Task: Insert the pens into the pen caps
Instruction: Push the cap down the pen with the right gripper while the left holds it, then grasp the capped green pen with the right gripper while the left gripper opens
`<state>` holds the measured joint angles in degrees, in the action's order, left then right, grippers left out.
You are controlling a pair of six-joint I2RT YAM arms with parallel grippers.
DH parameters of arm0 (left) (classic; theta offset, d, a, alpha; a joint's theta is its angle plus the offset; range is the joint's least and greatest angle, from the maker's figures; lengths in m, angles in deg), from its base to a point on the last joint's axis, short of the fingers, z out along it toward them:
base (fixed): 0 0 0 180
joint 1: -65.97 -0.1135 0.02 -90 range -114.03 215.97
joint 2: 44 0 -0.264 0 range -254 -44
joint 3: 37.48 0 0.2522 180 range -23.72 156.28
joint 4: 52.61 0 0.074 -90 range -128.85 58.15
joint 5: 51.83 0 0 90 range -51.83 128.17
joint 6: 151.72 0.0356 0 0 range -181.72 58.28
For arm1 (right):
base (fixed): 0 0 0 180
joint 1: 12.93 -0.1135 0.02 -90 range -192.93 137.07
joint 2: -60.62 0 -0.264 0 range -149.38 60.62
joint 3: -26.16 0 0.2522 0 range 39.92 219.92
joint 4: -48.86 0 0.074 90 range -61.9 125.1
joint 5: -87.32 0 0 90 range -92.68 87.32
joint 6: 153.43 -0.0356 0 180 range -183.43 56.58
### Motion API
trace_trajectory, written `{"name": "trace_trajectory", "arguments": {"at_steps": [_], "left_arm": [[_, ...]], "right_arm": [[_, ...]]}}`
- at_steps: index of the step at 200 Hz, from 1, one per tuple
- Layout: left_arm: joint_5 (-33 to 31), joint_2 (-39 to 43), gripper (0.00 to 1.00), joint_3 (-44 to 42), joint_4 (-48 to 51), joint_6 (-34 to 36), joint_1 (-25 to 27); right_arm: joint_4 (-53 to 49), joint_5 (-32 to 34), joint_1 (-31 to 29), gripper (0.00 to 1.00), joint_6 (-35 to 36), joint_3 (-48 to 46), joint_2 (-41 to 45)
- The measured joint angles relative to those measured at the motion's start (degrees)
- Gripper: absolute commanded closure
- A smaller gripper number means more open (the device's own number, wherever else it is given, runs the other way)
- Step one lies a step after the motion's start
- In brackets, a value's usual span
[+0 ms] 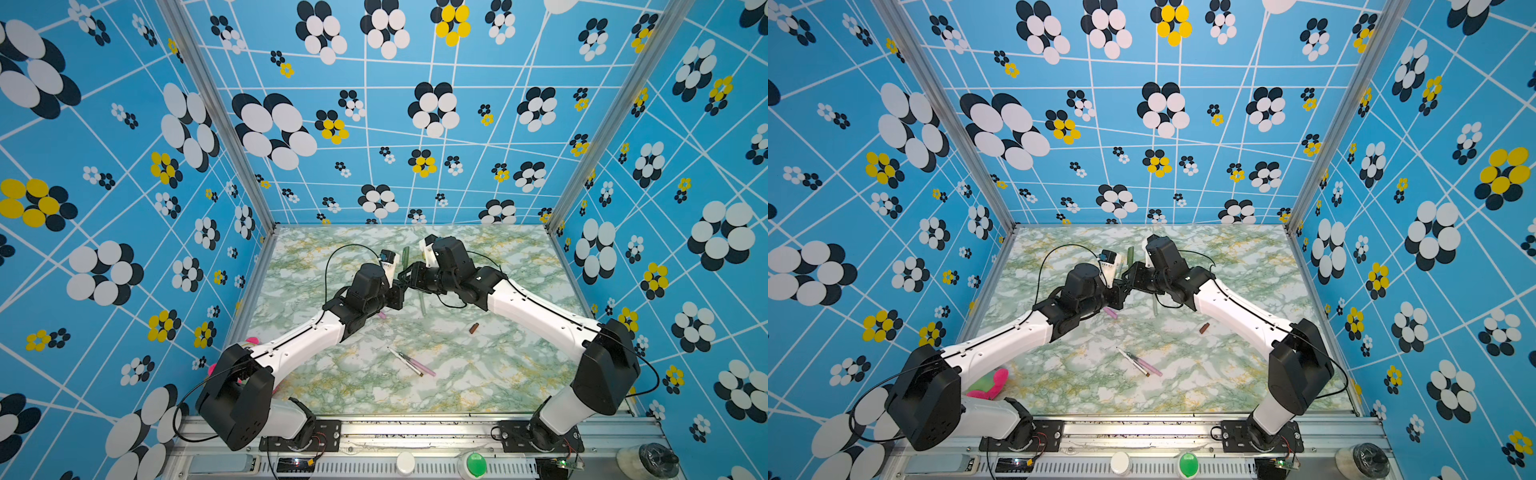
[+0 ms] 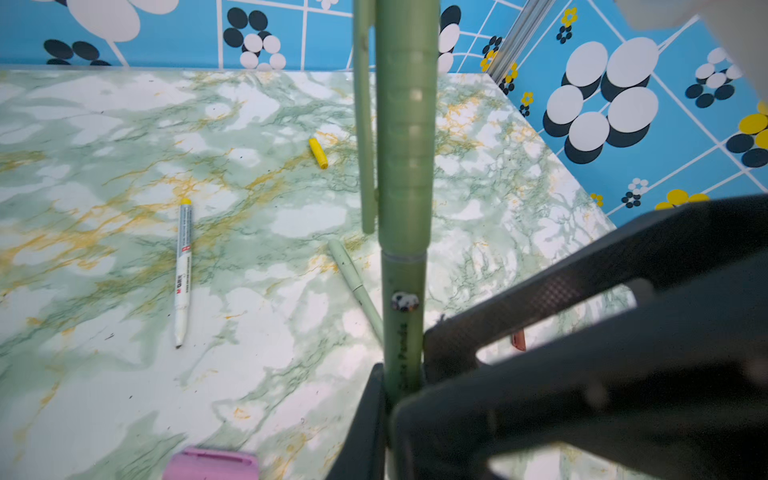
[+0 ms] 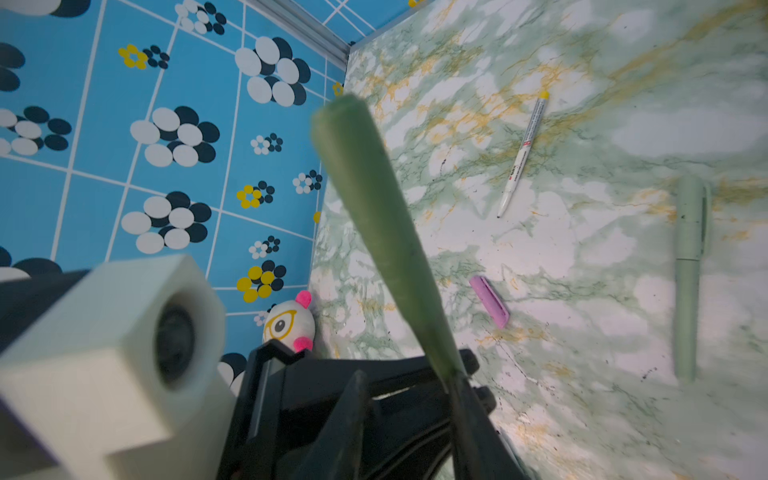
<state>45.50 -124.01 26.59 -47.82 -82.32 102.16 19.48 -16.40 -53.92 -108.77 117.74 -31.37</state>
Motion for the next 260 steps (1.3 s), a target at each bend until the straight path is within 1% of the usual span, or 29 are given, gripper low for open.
{"name": "trace_trajectory", "arguments": {"at_steps": [40, 76, 119, 153, 195, 221, 260], "left_arm": [[0.22, 0.24, 1.00, -0.90, -3.34, -1.09, 1.95], [0.17, 2.19, 1.00, -1.95, -3.93, -1.46, 2.23], [0.20, 5.38, 1.00, -2.21, -3.93, -1.46, 2.64], [0.22, 5.86, 1.00, -2.21, -3.91, -1.46, 2.95], [0.20, 5.90, 1.00, -2.21, -3.87, -1.46, 3.34], [0.20, 5.90, 1.00, -2.21, -3.89, -1.46, 3.61], [0.20, 6.01, 1.00, -2.21, -3.45, -1.51, 3.72]], "right_arm": [[-3.80, -0.15, -0.13, 0.61, 2.60, -0.09, 3.91], [-6.86, 1.68, -0.37, 0.60, 4.87, -1.86, 8.44], [-8.17, 4.90, -0.35, 0.65, 8.13, -2.36, 11.91], [-7.76, 5.11, -0.35, 0.67, 9.29, -2.38, 11.93], [-5.46, 4.87, -0.35, 0.67, 10.10, -2.58, 11.52], [-4.55, 4.72, -0.35, 0.68, 10.25, -2.58, 10.08], [-3.96, 4.59, -0.35, 0.71, 10.25, -2.58, 7.19]]}}
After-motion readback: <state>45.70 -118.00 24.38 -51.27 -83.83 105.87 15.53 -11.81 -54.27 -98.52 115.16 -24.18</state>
